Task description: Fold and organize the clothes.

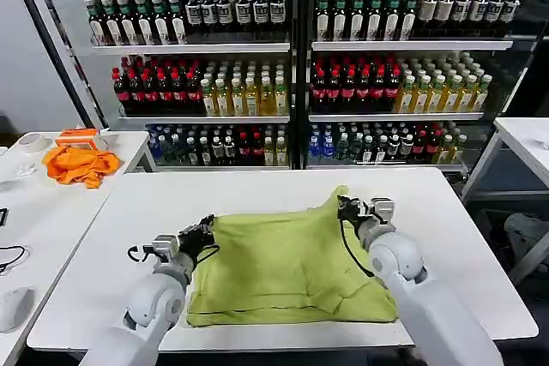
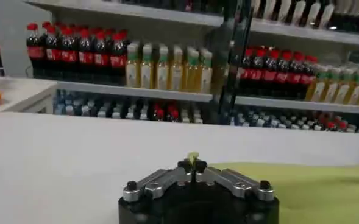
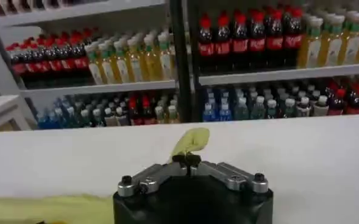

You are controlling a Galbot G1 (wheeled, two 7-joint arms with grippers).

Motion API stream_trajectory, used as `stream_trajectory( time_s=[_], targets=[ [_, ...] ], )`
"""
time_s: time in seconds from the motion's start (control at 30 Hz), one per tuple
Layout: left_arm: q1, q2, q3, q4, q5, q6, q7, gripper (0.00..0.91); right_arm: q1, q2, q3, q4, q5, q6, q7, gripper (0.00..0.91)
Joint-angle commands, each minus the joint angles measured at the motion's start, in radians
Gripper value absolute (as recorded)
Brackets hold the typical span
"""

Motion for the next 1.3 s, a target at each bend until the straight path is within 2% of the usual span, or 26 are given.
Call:
stream_trajectory(
  time_s=[0.03, 0.33, 0.5, 0.83, 1.3],
  targets=[
    [0.146, 0.037, -0.034, -0.152, 0.0, -0.007, 0.028, 0.02, -0.261, -0.057, 0.107, 0.289, -0.02, -0.003, -0.001, 0.0],
    [0.256, 0.05, -0.075, -0.213, 0.031, 0.005, 0.053, 0.02, -0.47, -0.049, 0.236, 0.428, -0.063, -0.004, -0.01, 0.0],
    [0.291, 0.054, -0.078, -0.221, 0.075, 0.022, 0.063, 0.02, -0.555, -0.029, 0.282, 0.446, -0.085, -0.004, -0.014, 0.0],
    [0.286, 0.019, -0.044, -0.14, 0.199, -0.004, 0.069, 0.02, -0.523, 0.016, 0.234, 0.321, -0.137, -0.003, -0.018, 0.0],
    [0.252, -0.033, -0.023, -0.053, 0.254, -0.02, 0.064, 0.02, -0.511, 0.041, 0.214, 0.232, -0.139, 0.01, -0.024, 0.0]
  ],
)
